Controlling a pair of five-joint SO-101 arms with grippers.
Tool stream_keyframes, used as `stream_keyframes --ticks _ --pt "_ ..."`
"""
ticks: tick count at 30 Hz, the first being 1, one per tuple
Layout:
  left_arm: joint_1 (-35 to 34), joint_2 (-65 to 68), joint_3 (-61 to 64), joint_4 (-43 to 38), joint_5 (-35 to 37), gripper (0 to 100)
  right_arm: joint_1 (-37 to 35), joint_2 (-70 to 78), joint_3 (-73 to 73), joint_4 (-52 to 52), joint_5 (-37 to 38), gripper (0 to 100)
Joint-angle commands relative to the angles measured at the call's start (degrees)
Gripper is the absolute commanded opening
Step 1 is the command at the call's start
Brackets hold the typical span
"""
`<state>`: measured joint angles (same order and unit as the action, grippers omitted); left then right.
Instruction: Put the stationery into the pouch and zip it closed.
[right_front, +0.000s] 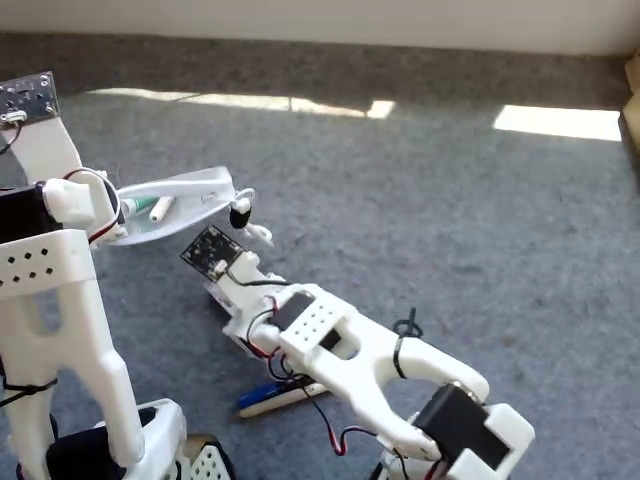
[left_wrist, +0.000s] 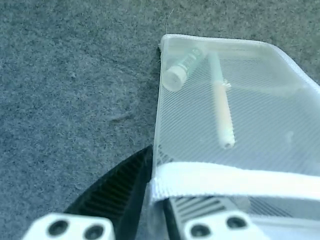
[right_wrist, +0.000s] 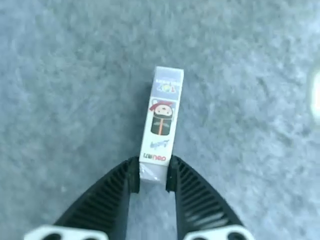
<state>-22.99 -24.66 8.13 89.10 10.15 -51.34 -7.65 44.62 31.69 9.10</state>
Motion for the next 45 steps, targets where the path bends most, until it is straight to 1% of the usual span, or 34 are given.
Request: stream_keyframes --ticks 1,4,7,11,13,17,20,21,25,27,33,37,42,45 --pt "-0.48 -1.27 -0.31 -0.88 0.7 1 3.3 -5.93 -3.47 5.93 5.1 0.5" --pt "-0.48 -1.27 -0.31 -0.88 0.7 1 5.14 -7.08 -3.47 10.33 8.53 0.5" --pt "-0.4 -1.27 -0.31 -0.88 0.7 1 5.23 -7.08 -3.65 14.29 11.16 0.5" --pt "-0.4 -1.27 -0.4 -0.88 0.7 1 5.14 -7.08 -3.91 17.27 11.78 1.2" --pt "-0.4 -1.27 -0.4 -0.88 0.7 1 5.14 -7.08 -3.91 17.89 11.6 4.0" --pt "-0.4 -1.27 -0.4 -0.88 0.7 1 5.14 -7.08 -3.91 17.98 11.52 14.5" --pt "-0.48 -1.27 -0.4 -0.88 0.7 1 4.88 -7.08 -3.91 17.54 11.34 14.6" --pt "-0.48 -1.27 -0.4 -0.88 0.7 1 4.26 -7.08 -4.0 17.27 10.64 14.6" --pt "-0.48 -1.27 -0.4 -0.88 0.7 1 2.33 -7.08 -3.65 11.3 3.43 14.6" --pt "-0.48 -1.27 -0.31 -0.88 0.7 1 1.63 -6.99 -3.56 8.92 2.37 14.6" --pt "-0.57 -1.27 -0.31 -0.88 0.7 1 0.57 -6.73 -2.95 0.92 2.2 14.6" --pt "-0.57 -1.27 -0.31 -0.88 0.7 1 0.66 -2.59 -1.98 -1.98 2.2 14.6" --pt "-0.66 -1.27 -0.31 -0.88 0.7 1 0.75 4.7 -1.98 -2.07 2.46 14.6" --pt "-0.66 -1.27 -0.22 -0.88 0.7 1 0.57 5.23 -2.07 -1.98 2.55 14.6"
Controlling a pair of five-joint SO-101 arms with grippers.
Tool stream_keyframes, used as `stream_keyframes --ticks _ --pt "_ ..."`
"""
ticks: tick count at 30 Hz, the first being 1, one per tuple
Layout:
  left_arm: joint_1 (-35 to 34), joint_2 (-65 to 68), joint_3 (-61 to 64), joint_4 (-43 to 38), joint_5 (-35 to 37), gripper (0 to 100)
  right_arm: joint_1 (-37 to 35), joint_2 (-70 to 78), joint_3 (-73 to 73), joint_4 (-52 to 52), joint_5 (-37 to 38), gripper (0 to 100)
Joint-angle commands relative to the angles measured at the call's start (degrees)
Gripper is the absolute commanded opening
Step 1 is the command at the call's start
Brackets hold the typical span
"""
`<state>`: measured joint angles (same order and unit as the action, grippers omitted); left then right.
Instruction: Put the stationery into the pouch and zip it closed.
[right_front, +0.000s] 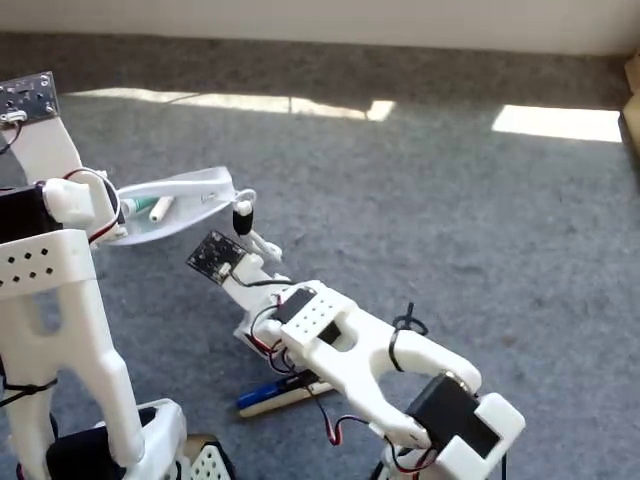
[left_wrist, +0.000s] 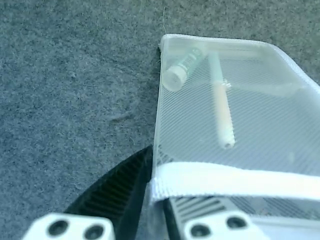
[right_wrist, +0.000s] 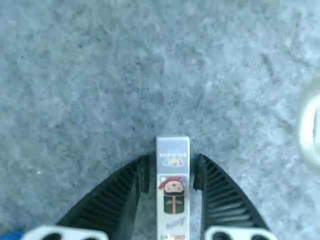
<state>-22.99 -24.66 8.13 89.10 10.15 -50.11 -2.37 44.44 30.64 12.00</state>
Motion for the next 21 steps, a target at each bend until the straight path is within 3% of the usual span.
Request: stream_keyframes --ticks 1,5,10,21 --pt "-0.66 -1.27 -0.22 -0.88 0.7 1 -0.66 -0.13 -1.89 -0.84 -0.35 14.6" --pt "-0.66 -1.27 -0.22 -0.88 0.7 1 -0.66 0.22 -2.95 2.33 -0.35 13.9" --pt "-0.66 -1.27 -0.22 -0.88 0.7 1 -0.75 -0.13 -4.44 3.91 -0.26 0.0" --pt "-0.66 -1.27 -0.22 -0.88 0.7 1 -3.56 -10.77 -3.91 10.77 -0.26 0.5"
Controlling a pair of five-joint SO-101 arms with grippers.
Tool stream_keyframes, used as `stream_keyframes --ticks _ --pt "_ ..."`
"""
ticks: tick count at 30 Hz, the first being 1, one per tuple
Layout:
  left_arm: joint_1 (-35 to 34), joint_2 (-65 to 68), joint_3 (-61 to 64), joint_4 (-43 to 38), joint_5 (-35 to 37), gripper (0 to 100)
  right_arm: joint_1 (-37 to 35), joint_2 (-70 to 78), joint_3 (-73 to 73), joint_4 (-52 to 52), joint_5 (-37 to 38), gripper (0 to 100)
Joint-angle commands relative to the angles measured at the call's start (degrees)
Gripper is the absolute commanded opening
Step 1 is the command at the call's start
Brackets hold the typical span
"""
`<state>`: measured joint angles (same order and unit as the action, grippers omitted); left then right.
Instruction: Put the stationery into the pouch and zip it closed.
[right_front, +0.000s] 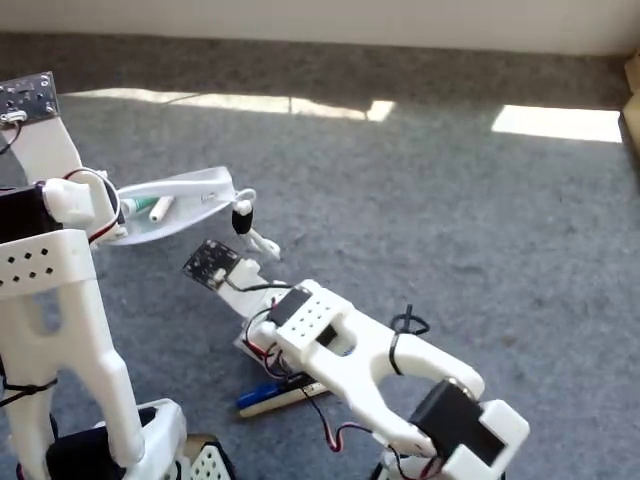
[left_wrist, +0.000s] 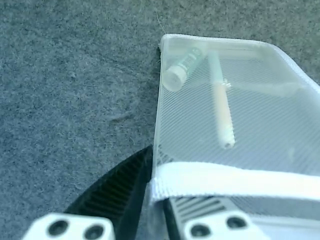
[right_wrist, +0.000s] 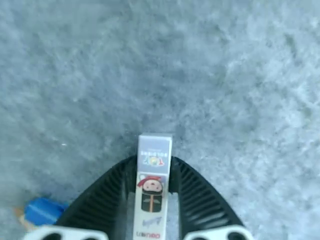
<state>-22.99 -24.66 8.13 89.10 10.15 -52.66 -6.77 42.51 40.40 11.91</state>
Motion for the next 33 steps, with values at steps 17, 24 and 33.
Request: stream_keyframes --ticks 17,24,33 --pt "-0.31 -1.27 -0.48 -0.97 0.7 1 -0.92 -22.73 0.48 2.07 -0.18 0.5" --pt "-0.22 -1.27 -0.22 -2.02 0.79 1 -2.07 -29.85 0.4 5.85 -0.26 0.5" --pt "2.42 -1.27 -0.22 -1.76 0.79 1 -4.26 -41.8 0.48 7.34 -0.7 0.5"
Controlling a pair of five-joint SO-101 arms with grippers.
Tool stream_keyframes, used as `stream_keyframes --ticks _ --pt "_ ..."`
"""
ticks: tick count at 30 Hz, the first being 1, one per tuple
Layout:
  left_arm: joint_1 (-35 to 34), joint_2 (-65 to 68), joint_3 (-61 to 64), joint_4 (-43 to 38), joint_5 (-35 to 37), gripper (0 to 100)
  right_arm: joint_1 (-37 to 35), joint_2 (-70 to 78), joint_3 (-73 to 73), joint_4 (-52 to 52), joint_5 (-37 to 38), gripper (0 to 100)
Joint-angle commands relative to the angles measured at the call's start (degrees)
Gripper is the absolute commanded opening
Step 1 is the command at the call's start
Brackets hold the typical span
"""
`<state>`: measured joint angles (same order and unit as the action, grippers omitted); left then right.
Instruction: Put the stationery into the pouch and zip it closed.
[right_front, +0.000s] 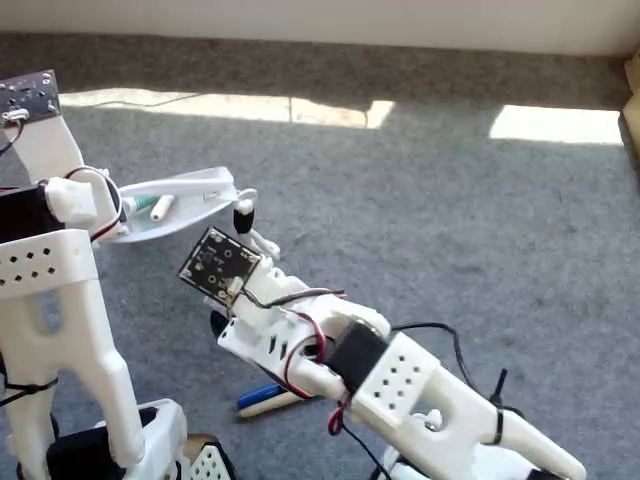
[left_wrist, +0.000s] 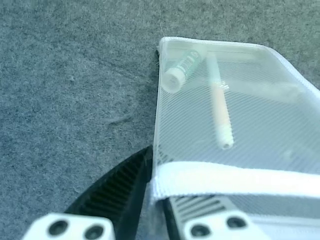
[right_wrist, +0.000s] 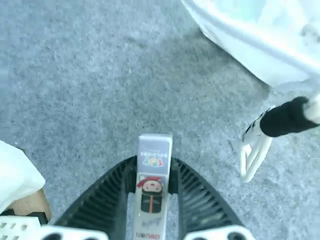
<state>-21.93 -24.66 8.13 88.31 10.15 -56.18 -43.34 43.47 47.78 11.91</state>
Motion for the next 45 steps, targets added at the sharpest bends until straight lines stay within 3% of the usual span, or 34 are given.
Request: stream_keyframes --ticks 1,8,15,21,32,45 --pt "1.36 -1.27 -0.22 -0.97 0.79 1 -0.66 -6.46 -0.48 -0.13 -0.7 0.5" --pt "2.42 -1.27 -0.22 -0.88 0.7 1 -0.57 -14.9 2.42 -4.62 -0.7 0.5" --pt "6.99 -1.27 -0.22 -0.88 0.62 1 -0.48 -25.19 18.42 -26.59 -0.44 0.5" --pt "9.27 -1.27 -0.66 -0.88 0.62 1 -0.13 -32.22 24.04 -36.0 -0.44 0.5" --pt "15.78 -1.27 -6.55 3.16 0.62 1 7.52 -40.48 36.53 -65.45 -0.62 0.5" --pt "20.97 -1.27 -7.08 4.48 0.53 5 8.57 -40.31 37.23 -66.95 -0.62 0.5"
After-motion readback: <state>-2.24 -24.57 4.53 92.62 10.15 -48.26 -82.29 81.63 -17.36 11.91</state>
